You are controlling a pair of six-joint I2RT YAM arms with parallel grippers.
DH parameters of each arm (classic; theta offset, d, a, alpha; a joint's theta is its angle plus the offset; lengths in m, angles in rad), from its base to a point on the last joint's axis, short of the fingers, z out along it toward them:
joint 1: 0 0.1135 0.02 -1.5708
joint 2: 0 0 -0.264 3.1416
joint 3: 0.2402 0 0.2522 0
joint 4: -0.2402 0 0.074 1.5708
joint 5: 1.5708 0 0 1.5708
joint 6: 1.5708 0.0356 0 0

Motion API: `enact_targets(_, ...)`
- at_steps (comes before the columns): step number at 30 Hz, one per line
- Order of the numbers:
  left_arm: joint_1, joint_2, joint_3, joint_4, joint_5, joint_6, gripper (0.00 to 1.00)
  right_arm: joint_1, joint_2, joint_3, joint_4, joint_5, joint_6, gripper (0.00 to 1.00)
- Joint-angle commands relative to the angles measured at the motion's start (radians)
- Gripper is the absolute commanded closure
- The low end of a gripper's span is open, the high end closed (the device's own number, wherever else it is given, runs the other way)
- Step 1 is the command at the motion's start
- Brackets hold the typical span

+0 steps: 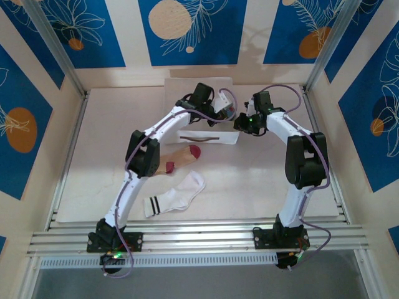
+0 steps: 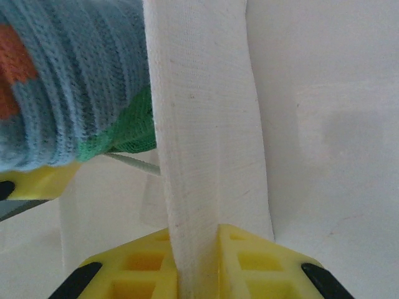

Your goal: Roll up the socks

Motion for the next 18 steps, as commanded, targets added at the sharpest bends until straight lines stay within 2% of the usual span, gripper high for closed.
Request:
enact_targets(1, -0.008, 0.063, 0.032, -0.136, -0.049, 0.003, 0.95, 0.013, -0.019, -0.006, -0.011, -0.004, -0.017, 0.81)
enact_targets(6, -0.005, 0.059, 0.049, -0.156, -0.038, 0.0, 0.84, 0.022, -0.018, -0.003, -0.012, 0.003, -0.017, 0.81)
enact_targets(7, -0.003, 0.052, 0.047, -0.156, -0.028, 0.0, 0.85, 0.022, -0.019, -0.003, -0.012, 0.006, -0.02, 0.81)
enact_targets(10, -0.001, 0.032, 0.048, -0.153, 0.012, 0.0, 1.0, 0.024, -0.018, -0.001, -0.017, 0.011, -0.02, 0.81)
enact_targets(18, 0.021, -0.025, 0.044, -0.183, 0.119, 0.016, 1.0, 0.022, -0.017, 0.002, -0.032, 0.026, -0.026, 0.81)
